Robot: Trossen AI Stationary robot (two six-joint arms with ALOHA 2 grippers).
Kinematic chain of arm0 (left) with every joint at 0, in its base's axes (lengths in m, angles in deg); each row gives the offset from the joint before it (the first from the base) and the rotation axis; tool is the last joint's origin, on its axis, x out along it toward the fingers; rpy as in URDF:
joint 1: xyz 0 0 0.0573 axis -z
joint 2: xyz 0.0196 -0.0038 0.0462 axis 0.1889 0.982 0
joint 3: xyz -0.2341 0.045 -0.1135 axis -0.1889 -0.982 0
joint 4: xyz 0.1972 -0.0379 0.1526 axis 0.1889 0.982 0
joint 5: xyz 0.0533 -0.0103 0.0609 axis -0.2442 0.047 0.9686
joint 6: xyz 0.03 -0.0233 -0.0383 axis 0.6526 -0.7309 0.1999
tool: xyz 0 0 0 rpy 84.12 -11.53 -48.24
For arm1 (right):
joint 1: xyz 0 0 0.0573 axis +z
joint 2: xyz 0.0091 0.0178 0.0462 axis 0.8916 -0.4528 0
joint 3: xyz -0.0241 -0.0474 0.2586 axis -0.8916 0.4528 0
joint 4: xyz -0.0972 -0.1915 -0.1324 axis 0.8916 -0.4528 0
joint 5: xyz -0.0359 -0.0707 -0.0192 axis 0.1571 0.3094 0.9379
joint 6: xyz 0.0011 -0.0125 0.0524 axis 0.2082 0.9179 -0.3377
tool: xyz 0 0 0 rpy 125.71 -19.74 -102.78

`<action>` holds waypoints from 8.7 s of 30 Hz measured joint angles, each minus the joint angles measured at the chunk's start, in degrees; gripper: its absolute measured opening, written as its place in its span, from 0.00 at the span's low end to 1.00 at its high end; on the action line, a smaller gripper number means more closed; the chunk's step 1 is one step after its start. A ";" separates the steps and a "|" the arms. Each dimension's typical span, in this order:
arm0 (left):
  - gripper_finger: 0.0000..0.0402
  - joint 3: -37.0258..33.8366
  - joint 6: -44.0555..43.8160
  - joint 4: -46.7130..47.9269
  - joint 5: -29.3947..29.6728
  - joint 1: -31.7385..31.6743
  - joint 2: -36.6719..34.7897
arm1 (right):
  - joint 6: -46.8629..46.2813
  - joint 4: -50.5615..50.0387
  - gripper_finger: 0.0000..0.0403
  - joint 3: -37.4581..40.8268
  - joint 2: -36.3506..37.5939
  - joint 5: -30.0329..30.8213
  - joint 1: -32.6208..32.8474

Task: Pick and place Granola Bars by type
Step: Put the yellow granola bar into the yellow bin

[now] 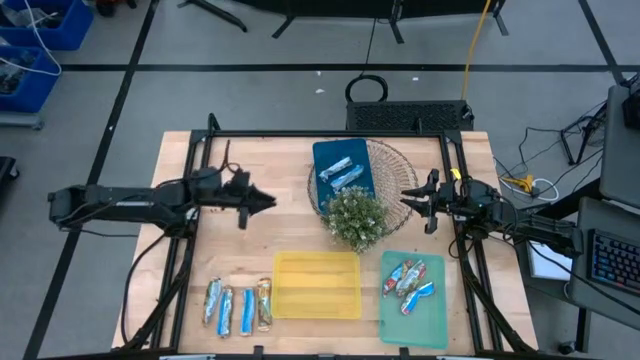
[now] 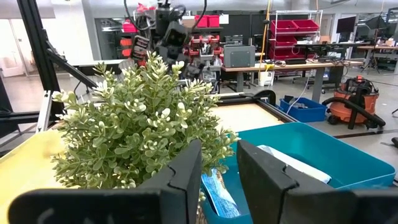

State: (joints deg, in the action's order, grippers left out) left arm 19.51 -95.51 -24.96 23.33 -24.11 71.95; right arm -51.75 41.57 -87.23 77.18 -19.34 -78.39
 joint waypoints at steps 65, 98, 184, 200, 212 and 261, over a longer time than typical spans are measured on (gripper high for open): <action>0.22 30.04 -116.16 65.17 -4.17 60.73 34.96 | 0.00 0.03 0.23 0.00 0.02 -0.02 -0.01; 0.22 22.43 -98.83 45.68 18.54 59.83 34.93 | 0.01 0.02 0.23 0.01 0.01 0.00 -0.01; 0.01 20.05 -109.25 46.42 -3.30 60.25 34.91 | 0.00 0.02 0.23 0.01 0.02 0.00 0.00; 0.00 21.43 -105.97 71.74 18.09 61.73 34.47 | 0.02 0.02 0.23 0.01 0.01 -0.02 -0.01; 0.00 21.45 -101.90 80.45 51.23 61.50 28.85 | 0.00 0.03 0.23 0.01 0.02 -0.01 -0.01; 0.00 3.18 -4.48 22.43 67.81 39.65 -3.43 | 0.01 0.02 0.23 0.00 0.01 -0.01 -0.02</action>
State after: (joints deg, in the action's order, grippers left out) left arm 22.68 -99.99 -2.52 91.13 15.54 68.52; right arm -51.74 41.59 -87.23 77.19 -19.35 -78.41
